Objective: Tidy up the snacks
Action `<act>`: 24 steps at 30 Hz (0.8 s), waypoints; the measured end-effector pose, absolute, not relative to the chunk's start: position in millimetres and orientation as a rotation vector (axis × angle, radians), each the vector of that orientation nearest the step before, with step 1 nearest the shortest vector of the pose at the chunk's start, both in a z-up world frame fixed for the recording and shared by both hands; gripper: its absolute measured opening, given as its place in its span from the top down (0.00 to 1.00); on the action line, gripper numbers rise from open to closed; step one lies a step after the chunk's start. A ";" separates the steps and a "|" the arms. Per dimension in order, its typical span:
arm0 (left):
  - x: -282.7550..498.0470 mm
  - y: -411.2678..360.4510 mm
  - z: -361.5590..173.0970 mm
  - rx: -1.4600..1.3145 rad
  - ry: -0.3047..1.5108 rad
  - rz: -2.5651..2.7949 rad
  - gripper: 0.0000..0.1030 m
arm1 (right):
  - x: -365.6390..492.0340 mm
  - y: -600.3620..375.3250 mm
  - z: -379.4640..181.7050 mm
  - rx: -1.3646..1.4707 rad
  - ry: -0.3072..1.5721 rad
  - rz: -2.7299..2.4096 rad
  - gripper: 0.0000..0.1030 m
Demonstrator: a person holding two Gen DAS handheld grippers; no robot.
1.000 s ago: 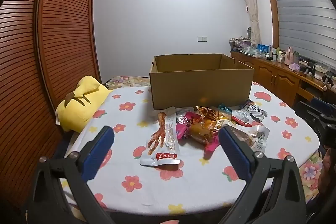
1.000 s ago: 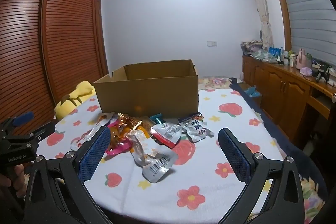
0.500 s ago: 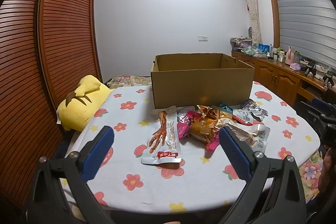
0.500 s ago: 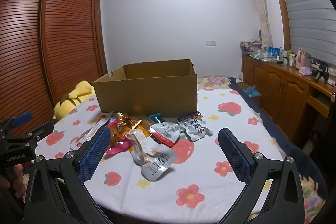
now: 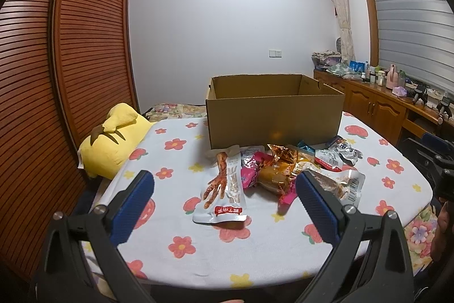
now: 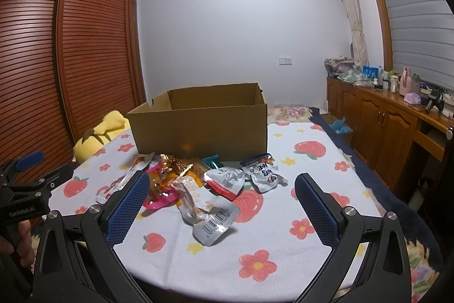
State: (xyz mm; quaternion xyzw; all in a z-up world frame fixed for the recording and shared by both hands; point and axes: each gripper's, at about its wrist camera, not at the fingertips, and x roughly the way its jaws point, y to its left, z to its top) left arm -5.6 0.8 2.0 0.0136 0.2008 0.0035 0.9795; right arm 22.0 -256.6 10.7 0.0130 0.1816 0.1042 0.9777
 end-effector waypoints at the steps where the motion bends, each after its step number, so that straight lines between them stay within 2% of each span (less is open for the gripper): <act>1: -5.6 1.3 2.3 0.027 0.404 0.006 0.02 | 21.9 -256.8 10.7 0.027 0.366 0.210 0.00; 24: -9.6 1.5 10.7 0.027 0.395 0.003 0.02 | 18.8 -254.5 17.4 0.025 0.356 0.211 0.00</act>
